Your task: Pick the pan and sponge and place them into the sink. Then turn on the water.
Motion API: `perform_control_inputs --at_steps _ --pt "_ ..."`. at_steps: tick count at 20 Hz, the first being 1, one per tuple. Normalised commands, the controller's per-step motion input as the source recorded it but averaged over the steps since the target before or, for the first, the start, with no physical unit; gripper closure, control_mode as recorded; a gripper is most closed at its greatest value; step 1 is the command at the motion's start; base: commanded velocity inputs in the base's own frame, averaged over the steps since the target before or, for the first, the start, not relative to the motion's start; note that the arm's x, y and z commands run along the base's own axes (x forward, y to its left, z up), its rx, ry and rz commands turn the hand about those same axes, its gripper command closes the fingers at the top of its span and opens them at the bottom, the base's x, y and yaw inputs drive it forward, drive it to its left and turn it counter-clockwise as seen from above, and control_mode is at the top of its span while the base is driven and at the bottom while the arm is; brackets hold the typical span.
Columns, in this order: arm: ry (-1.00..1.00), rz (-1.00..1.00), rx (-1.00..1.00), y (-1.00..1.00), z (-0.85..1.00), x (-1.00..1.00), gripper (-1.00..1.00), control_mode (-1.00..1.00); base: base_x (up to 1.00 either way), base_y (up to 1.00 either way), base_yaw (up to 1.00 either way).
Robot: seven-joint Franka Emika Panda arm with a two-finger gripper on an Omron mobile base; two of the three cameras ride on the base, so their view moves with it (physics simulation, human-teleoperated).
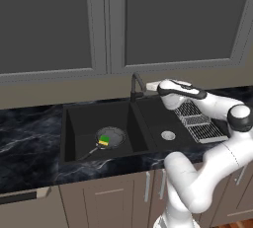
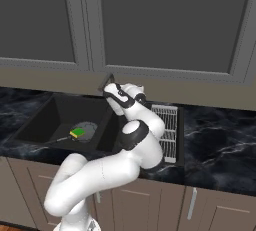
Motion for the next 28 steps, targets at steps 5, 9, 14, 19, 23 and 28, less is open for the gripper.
perform_control_inputs --at_steps 5,9,14,19,23,28 --pt "0.03 0.0 0.0 -0.01 -0.17 0.16 -1.0 -1.0 0.0 0.0 0.0" --pt "0.02 0.0 0.0 -0.03 -0.16 0.17 -1.0 -1.0 0.0 0.0 0.0" --pt "0.0 0.0 0.0 0.0 -0.15 0.17 -1.0 -1.0 0.0 0.0 0.0" --pt "0.01 0.0 0.0 0.0 -0.21 0.16 -1.0 -1.0 0.0 0.0 0.0" --pt "0.01 0.0 0.0 -0.02 -0.19 0.16 -1.0 -1.0 0.0 0.0 0.0" --pt "0.0 0.0 0.0 -0.07 -0.12 0.2 -1.0 -1.0 0.0 0.0 0.0"
